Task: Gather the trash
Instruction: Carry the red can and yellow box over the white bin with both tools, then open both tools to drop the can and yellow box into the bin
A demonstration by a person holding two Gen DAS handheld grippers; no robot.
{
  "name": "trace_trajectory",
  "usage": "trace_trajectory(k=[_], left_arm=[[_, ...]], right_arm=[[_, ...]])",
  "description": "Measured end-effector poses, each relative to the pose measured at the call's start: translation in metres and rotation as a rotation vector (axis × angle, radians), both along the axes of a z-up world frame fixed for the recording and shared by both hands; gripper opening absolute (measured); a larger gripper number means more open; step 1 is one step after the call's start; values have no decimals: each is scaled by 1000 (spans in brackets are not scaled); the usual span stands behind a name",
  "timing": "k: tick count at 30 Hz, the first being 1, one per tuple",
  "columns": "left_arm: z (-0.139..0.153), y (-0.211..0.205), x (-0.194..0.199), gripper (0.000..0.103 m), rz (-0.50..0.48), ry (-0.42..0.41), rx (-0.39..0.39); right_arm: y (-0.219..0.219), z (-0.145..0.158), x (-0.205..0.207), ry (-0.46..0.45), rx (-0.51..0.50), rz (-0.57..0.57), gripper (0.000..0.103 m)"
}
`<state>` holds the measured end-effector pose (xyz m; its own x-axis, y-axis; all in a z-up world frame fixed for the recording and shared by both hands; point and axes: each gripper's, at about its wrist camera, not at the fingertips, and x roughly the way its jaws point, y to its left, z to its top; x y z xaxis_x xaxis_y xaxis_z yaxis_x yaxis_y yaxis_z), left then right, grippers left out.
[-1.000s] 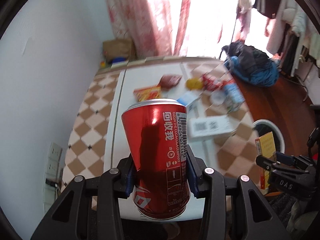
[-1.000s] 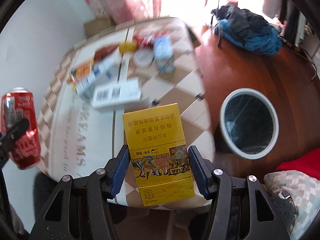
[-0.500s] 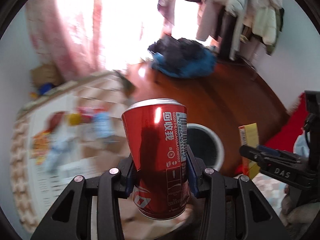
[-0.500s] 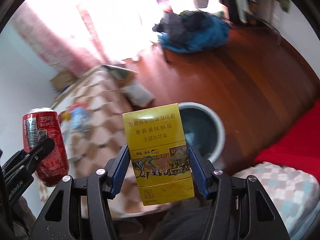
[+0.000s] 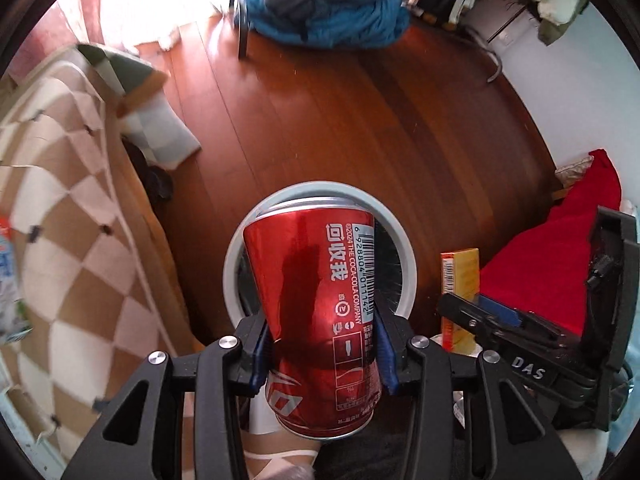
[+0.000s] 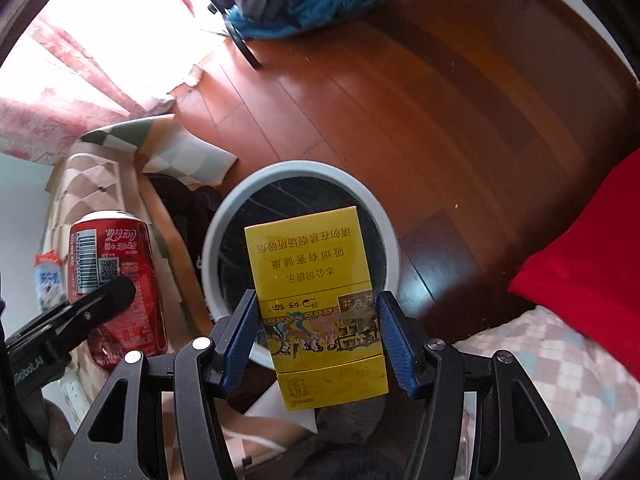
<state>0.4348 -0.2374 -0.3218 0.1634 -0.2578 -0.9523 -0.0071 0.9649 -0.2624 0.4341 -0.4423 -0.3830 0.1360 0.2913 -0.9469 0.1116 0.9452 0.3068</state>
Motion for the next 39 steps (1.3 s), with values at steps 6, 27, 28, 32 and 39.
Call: trace_trajectory(k=[6,27,28,32,39], left_arm=[[-20,1,7,90,64,58,21],[15,15,-64,95,90,-89,275],[20,14,-69,95,89,-100,276],[41,12,-83,95,94,-133,263],[79,20,-104,95,103,-211,258]], right_arm=[[8,-46,23,100,23,19,73],[11,6,-37,16,-225,70,103],[12,11,-40,9,-231,71,103],[15,39,-55,-35,-228,69,103],[24,92,-77,-120,-221,59,103]])
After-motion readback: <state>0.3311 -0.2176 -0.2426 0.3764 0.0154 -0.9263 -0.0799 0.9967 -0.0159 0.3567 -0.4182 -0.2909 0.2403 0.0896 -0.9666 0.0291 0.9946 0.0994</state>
